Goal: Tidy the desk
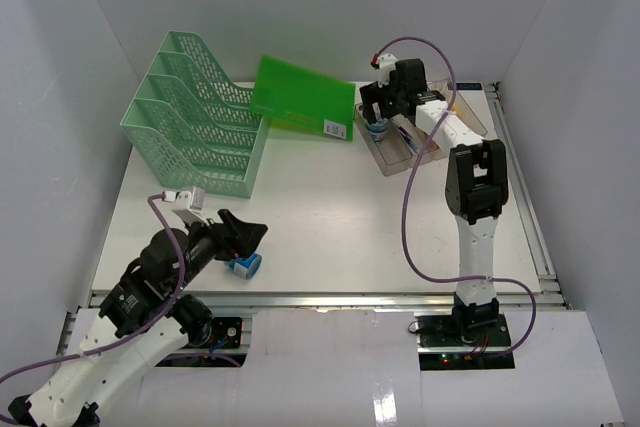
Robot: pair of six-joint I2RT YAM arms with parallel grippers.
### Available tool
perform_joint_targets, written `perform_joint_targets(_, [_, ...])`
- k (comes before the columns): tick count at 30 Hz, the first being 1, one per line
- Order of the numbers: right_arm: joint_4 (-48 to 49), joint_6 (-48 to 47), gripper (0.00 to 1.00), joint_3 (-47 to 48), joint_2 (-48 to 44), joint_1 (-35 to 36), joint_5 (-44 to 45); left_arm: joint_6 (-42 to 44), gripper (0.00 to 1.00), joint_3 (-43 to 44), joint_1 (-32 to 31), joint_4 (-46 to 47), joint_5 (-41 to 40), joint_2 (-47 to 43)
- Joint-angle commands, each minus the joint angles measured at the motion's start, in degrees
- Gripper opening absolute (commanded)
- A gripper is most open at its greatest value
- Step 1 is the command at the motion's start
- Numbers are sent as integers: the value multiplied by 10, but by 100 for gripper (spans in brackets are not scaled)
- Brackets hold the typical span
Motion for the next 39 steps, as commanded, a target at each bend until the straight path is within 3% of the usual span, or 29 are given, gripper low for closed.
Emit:
perform_joint_targets(1, [-25,-35,90,-32,-120,-7,-84,-13,98,-3,2,-7,-5,30])
perform_joint_targets(4, [-33,-73,90,-116,-228,-16,-187,-55,98,3,2,-39,-20,57])
perform_joint_targets(7, [-35,-101,90,-252,-329,-31,-357,-141,98,2,2,-81,-15,80])
perform_joint_targets(10, [-93,-153,90,-339,-396,-35,-466,-218,98,8,2,-150,-24,78])
perform_joint_targets(17, [-29,-160,90,-574,-612,-37,-473,-377,98,54,2,-289,-50,74])
perform_joint_targets(23, [68,-117,90,-676,-723,-73,-490,-429,98,60,2,-348,-40,219])
perform_joint_targets(31, [87,-104,90,-712,-741,-143,-565,-445,94,53,2,-278,-46,312])
perform_joint_targets(39, [87,-102,90,-716,-739,-152,-582,-458,92,50,5,-234,-67,404])
